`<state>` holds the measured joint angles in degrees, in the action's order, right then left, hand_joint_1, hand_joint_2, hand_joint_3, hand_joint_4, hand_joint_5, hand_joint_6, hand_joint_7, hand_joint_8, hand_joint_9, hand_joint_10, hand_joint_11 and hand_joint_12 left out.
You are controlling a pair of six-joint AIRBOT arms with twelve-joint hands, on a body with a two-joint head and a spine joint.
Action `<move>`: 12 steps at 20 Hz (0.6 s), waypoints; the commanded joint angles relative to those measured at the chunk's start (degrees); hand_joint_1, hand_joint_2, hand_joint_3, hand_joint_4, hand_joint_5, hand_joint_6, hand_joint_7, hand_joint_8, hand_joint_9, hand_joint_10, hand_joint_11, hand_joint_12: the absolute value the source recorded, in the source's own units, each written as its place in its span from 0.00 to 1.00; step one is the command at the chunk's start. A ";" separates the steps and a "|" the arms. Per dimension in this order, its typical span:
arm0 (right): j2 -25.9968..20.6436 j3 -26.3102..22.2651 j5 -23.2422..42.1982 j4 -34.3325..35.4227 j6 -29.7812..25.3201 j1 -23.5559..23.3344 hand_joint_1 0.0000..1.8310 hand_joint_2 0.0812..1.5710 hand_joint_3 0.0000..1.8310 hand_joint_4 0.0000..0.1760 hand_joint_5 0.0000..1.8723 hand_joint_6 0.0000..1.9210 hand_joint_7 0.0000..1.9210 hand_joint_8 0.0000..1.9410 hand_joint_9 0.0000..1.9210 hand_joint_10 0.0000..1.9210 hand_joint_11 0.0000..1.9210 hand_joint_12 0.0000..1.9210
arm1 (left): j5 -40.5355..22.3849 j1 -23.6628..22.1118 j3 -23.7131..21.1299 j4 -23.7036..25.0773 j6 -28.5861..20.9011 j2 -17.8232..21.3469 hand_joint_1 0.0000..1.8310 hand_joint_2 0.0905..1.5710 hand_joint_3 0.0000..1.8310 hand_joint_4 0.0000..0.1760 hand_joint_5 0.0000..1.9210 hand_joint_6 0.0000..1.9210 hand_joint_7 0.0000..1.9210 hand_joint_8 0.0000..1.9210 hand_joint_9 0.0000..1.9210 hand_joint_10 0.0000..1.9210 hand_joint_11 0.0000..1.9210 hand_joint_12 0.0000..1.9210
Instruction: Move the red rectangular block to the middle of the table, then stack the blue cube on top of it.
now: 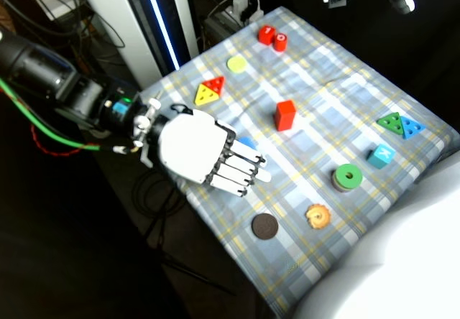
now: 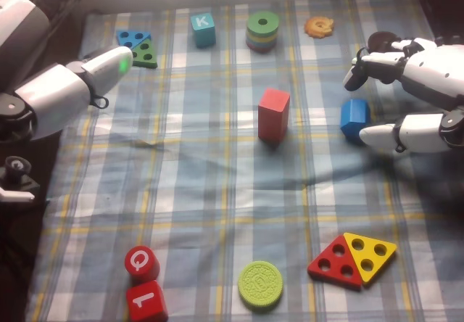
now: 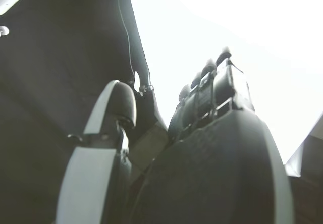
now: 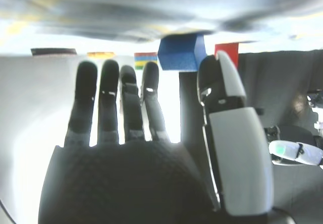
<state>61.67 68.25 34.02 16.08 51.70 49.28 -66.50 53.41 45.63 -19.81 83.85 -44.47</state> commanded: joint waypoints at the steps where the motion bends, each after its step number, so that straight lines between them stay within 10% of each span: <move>1: 0.93 0.32 3.77 -0.07 0.28 -0.11 0.39 0.75 0.00 0.00 0.14 0.41 0.22 0.39 0.03 0.76 0.00 1.00 | -7.64 -0.36 -0.06 1.12 -0.46 0.30 0.51 0.91 0.01 0.26 0.00 0.00 0.00 0.00 0.00 0.00 0.00 0.00; 7: 2.08 0.95 2.13 0.05 0.65 -0.11 0.40 0.73 0.00 0.00 0.27 0.43 0.31 0.48 0.13 0.79 0.00 1.00 | -8.11 -0.12 -0.14 1.12 -0.72 0.48 0.49 0.92 0.00 0.38 0.00 0.00 0.00 0.00 0.00 0.00 0.00 0.00; 8: 2.16 0.95 1.97 0.05 0.81 -0.11 0.48 0.77 0.00 0.21 0.36 0.66 0.35 0.52 0.17 0.81 0.00 1.00 | -8.13 -0.09 -0.14 1.12 -0.72 0.49 0.49 0.92 0.00 0.35 0.00 0.00 0.00 0.00 0.00 0.00 0.00 0.00; 12: 2.20 1.06 1.88 -0.01 0.86 -0.30 0.64 0.78 0.00 0.00 0.40 0.62 0.41 0.79 0.19 0.92 0.00 1.00 | -8.37 0.08 -0.14 1.00 -0.74 0.50 0.48 0.92 0.00 0.40 0.00 0.00 0.00 0.00 0.00 0.00 0.00 0.00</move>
<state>62.89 69.28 33.89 16.12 52.56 48.73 -67.37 53.82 45.63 -19.94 83.64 -44.34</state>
